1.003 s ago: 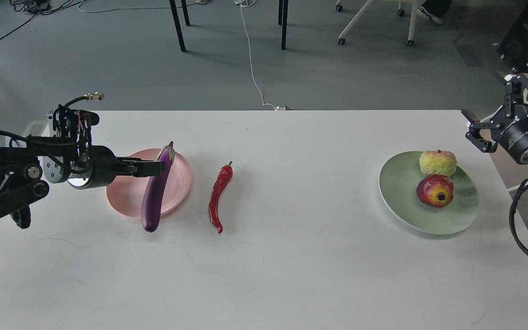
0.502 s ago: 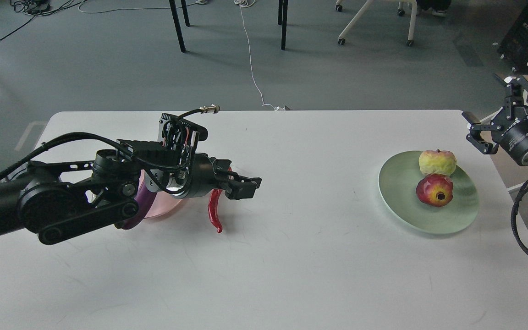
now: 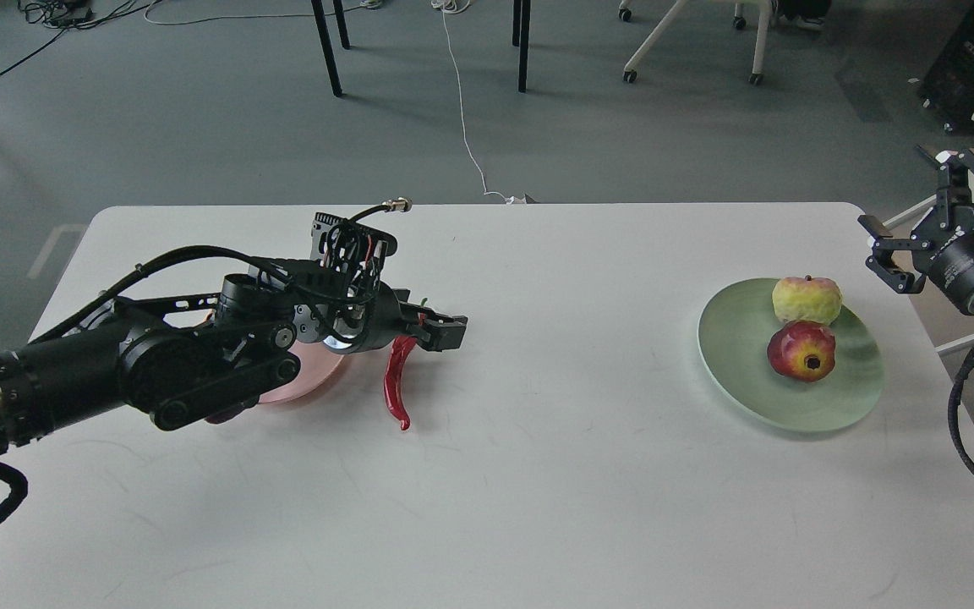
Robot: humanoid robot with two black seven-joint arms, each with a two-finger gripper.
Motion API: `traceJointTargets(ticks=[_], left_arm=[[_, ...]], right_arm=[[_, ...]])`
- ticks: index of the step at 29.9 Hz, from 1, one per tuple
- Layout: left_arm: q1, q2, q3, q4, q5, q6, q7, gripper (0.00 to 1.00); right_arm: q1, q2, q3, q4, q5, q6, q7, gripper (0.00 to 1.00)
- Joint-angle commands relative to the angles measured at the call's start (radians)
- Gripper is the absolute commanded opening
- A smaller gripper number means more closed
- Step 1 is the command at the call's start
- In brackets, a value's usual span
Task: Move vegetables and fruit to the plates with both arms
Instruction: 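Move the left gripper to the red chili pepper and grasp it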
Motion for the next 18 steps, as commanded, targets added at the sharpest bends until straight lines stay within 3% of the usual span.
traceJointTargets(ticks=[1, 18], left_arm=[[0.006, -0.028, 0.0, 0.037, 0.007, 0.0, -0.005, 0.95], [0.012, -0.057, 0.071, 0.138, 0.009, -0.003, -0.019, 0.93]], right_arm=[[0.0, 0.0, 0.0, -0.001, 0.0, 0.0, 0.0, 0.99], [-0.002, -0.001, 0.0, -0.002, 0.0, 0.0, 0.0, 0.99]])
